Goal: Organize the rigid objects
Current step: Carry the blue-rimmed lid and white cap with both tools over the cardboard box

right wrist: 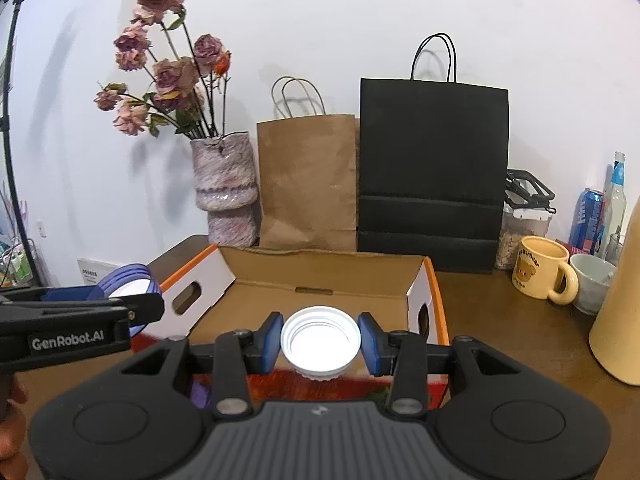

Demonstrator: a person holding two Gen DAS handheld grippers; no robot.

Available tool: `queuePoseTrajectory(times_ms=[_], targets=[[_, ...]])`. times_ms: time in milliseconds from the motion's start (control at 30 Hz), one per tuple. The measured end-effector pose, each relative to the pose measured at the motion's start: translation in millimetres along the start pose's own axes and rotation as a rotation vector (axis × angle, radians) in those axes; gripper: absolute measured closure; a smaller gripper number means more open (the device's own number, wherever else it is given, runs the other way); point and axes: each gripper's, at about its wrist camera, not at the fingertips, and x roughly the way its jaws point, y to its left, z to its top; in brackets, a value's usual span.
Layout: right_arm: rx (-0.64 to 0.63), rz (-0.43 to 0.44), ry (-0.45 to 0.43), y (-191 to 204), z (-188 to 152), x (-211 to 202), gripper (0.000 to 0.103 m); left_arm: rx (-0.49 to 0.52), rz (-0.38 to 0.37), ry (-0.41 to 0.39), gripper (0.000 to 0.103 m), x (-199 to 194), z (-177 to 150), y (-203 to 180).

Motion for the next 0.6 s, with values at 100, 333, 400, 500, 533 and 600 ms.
queuePoseTrajectory(times_ms=[100,333,400,500,533,600], targets=[[-0.003,-0.004,-0.001,-2,9,14,0.063,-0.009,0.009,0.002,0.035,15,8,-3],[-0.029,-0.025,-0.008,-2,25,49,0.063,-0.043,0.04,0.013,0.035,51,24,-2],[-0.032,-0.029,-0.003,-2,30,60,0.063,-0.055,0.046,0.016,0.035,62,27,-1],[-0.037,-0.032,0.011,-2,35,76,0.063,-0.069,0.058,0.029,0.035,77,29,2],[-0.037,-0.031,0.018,-3,36,82,0.063,-0.071,0.062,0.035,0.035,82,30,3],[-0.033,-0.027,0.035,-5,36,93,0.063,-0.07,0.068,0.051,0.035,92,30,3]])
